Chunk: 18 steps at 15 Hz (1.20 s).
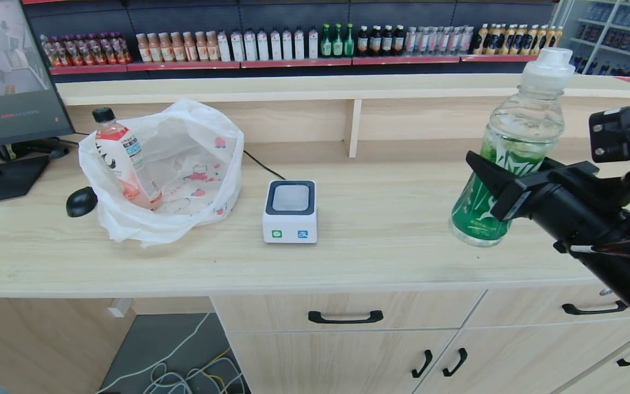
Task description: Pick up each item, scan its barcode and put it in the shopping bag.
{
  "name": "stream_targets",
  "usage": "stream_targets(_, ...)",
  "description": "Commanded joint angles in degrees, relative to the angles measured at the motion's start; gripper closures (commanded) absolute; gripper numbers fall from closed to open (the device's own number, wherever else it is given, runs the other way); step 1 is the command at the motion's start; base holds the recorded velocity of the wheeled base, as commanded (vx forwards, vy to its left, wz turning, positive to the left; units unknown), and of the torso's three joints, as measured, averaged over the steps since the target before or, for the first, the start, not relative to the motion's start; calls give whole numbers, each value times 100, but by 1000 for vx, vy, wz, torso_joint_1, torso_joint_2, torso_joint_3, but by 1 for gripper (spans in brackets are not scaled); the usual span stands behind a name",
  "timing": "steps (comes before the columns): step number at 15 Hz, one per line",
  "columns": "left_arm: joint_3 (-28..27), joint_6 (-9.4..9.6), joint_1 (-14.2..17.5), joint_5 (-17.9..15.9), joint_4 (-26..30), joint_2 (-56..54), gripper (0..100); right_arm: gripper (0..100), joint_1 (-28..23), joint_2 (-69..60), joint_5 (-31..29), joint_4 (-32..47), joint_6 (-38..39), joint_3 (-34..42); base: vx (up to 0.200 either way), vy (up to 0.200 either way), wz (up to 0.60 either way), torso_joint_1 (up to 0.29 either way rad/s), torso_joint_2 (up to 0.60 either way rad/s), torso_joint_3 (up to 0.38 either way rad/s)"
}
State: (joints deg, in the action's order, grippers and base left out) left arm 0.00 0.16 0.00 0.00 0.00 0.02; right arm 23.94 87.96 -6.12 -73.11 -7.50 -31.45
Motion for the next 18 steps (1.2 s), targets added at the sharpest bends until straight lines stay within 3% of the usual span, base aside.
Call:
stream_targets(1,0,2,0,0,0,-2,0,100,75,-367,14,-2,47,157,0,0,0,0,0,0)
stream_targets(8,0,2,0,0,0,-2,0,100,102,-525,1051,-11,688,711,0,0,0,0,0,0)
stream_targets(11,0,2,0,0,0,-2,0,100,664,-569,1131,-81,539,930,0,0,0,0,0,0)
stream_targets(18,0,2,0,0,0,-2,0,100,2633,-674,937,-169,-2028,1141,0,0,0,0,0,0)
